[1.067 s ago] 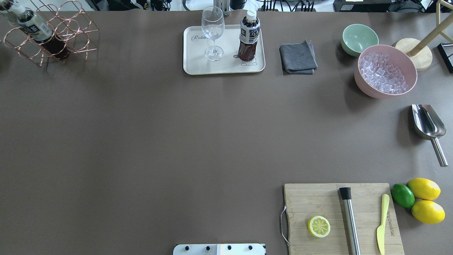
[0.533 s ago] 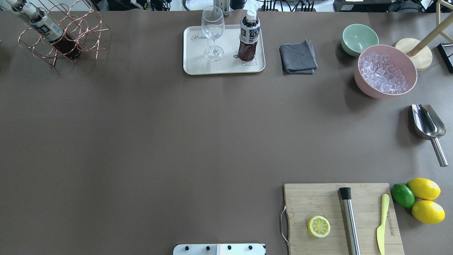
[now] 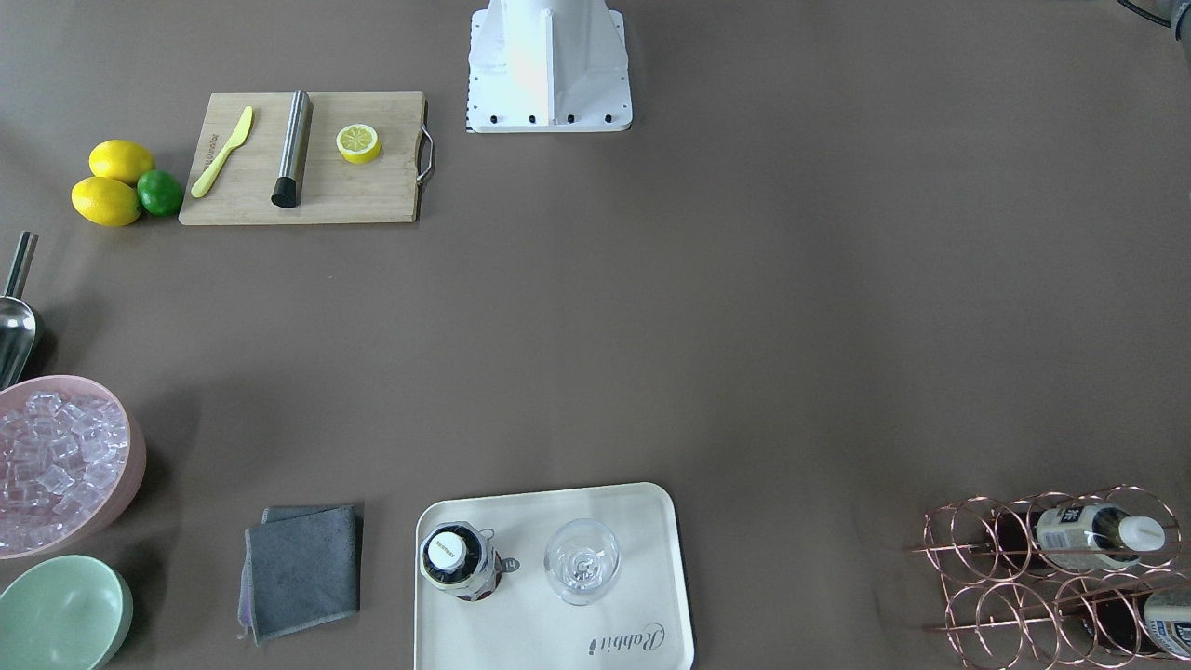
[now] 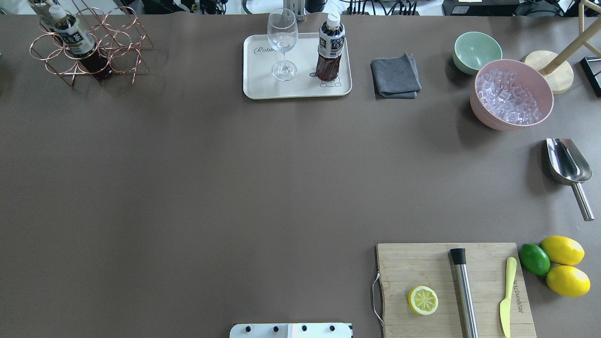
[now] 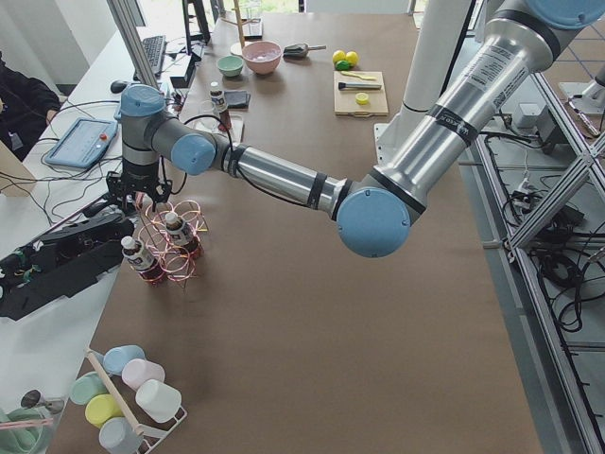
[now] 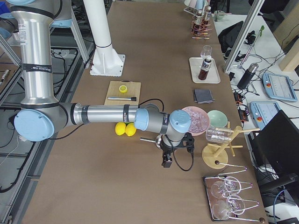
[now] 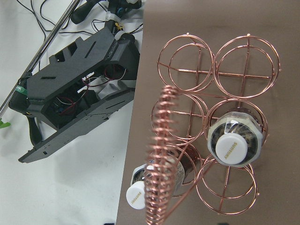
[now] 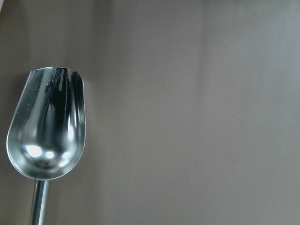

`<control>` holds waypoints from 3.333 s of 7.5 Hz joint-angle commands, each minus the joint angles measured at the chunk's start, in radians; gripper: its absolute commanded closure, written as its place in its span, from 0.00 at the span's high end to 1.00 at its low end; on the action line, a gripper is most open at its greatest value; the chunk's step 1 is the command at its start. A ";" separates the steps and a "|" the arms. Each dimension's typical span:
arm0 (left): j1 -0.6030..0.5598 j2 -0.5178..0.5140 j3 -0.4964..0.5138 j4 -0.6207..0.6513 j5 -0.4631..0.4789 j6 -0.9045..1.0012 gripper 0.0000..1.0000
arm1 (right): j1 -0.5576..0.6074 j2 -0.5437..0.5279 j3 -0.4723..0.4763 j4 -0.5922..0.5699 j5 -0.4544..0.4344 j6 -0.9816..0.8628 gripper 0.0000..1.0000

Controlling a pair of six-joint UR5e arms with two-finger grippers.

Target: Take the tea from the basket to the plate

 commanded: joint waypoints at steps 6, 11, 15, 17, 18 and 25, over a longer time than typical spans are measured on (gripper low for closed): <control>-0.037 0.085 -0.040 -0.246 0.020 -0.765 0.99 | 0.003 -0.015 0.008 0.002 0.005 0.000 1.00; -0.118 0.299 -0.044 -0.353 0.162 -1.261 0.99 | 0.004 -0.016 0.012 0.001 0.008 0.000 1.00; -0.253 0.392 -0.041 -0.157 -0.405 -1.260 0.98 | 0.004 -0.016 0.009 0.001 0.007 0.000 1.00; -0.271 0.462 -0.066 -0.155 -0.457 -1.266 0.99 | 0.003 -0.016 0.014 0.002 0.007 0.000 1.00; -0.271 0.548 -0.137 -0.172 -0.449 -1.260 0.99 | 0.003 -0.016 0.012 0.001 0.007 0.000 1.00; -0.122 0.549 -0.259 0.193 -0.342 -1.078 0.99 | 0.003 -0.016 0.011 0.002 0.008 0.000 1.00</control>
